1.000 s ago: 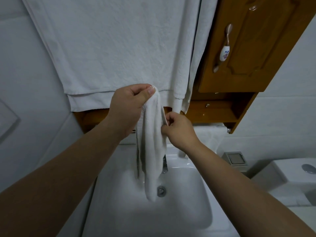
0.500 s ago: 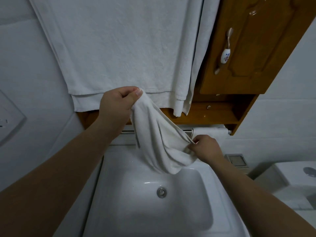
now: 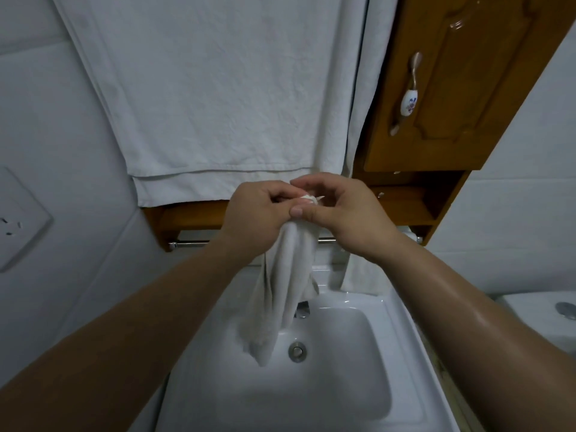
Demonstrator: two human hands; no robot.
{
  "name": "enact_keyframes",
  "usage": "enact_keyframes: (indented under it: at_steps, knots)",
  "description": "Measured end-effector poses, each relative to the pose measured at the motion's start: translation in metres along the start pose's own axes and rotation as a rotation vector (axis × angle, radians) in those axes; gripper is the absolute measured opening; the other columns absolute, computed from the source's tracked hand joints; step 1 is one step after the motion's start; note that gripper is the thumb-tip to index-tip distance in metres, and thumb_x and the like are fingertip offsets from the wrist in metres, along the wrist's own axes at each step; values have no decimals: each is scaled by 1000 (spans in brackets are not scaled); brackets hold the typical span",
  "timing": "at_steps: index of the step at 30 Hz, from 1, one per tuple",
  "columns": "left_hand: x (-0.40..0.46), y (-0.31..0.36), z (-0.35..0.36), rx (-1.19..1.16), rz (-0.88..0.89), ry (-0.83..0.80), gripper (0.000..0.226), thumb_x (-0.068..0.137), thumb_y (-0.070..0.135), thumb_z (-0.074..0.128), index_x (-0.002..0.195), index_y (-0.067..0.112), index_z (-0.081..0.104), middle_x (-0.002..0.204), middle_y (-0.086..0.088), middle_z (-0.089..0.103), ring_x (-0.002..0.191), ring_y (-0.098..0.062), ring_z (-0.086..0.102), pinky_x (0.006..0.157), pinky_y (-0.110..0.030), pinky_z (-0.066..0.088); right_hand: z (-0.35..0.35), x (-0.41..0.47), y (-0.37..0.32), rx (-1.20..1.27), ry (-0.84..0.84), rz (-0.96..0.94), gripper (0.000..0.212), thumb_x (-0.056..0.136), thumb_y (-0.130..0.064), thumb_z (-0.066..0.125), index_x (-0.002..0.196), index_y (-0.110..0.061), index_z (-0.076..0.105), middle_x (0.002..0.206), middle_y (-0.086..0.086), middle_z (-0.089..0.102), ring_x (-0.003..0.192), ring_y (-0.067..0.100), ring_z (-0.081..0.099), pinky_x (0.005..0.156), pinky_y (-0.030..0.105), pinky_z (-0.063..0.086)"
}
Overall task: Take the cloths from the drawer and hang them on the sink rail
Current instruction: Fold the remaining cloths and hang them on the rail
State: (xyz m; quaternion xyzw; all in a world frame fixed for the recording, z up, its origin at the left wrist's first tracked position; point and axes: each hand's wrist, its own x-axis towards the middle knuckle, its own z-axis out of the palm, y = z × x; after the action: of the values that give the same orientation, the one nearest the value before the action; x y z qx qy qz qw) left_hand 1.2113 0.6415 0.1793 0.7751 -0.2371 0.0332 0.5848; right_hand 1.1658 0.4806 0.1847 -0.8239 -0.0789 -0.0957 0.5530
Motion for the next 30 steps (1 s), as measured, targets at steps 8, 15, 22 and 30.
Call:
enact_keyframes:
  at_steps: [8, 15, 22, 30]
  knots:
    - [-8, -14, -3, -383, -220, -37, 9, 78, 4, 77, 78, 10, 69, 73, -6, 72, 69, -15, 67, 62, -26, 53, -2, 1, -10, -120, -76, 142, 24, 75, -21, 84, 99, -20, 79, 85, 4, 77, 83, 20, 73, 85, 44, 59]
    - [-9, -16, -2, -580, -314, -62, 22, 82, 23, 74, 99, 14, 64, 89, -12, 73, 83, -22, 70, 78, -41, 56, -5, -1, -21, -263, -30, 121, 10, 80, -27, 81, 90, -24, 80, 79, -8, 75, 75, 4, 69, 74, 27, 56]
    - [-13, -15, 4, -472, -277, -190, 41, 73, 19, 82, 111, 22, 68, 106, -7, 75, 105, -27, 69, 99, -54, 49, -17, -1, -24, -266, 6, 113, 7, 85, -22, 75, 90, -23, 80, 80, -7, 75, 77, 7, 70, 76, 34, 59]
    - [-20, -47, 6, -202, -301, -159, 25, 76, 13, 81, 100, 16, 75, 96, 0, 76, 94, -17, 71, 87, -37, 57, -28, -1, -33, -202, 96, 85, 6, 85, -20, 75, 90, -21, 80, 83, -5, 76, 82, 8, 71, 82, 38, 59]
